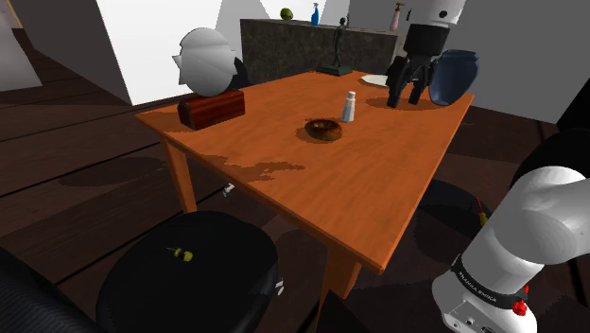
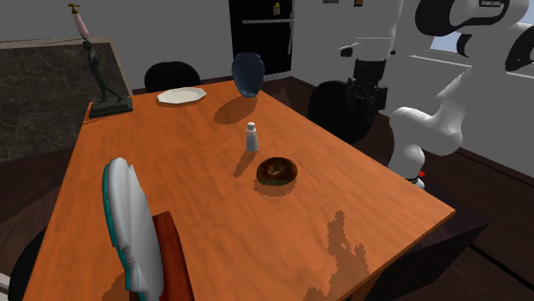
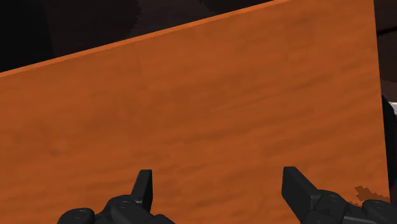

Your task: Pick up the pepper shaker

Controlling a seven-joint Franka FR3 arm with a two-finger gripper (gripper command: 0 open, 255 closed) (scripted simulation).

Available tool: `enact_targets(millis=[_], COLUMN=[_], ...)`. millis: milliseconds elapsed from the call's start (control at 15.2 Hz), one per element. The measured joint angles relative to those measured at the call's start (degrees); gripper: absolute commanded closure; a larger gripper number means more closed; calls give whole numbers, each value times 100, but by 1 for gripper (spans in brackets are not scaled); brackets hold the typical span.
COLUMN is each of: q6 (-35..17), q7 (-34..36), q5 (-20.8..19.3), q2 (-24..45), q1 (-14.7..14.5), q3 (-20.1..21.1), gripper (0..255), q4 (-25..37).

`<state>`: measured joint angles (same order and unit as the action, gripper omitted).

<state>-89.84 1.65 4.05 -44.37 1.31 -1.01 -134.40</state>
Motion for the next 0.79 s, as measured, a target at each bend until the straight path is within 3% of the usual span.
enact_targets(millis=[198,792], q6=[-80,-393], q7=[-59,-460], q5=[-40,-167], q2=[258,2290], q1=[32,206], q3=[-73,-559], gripper=[0,0], q4=[139,1562])
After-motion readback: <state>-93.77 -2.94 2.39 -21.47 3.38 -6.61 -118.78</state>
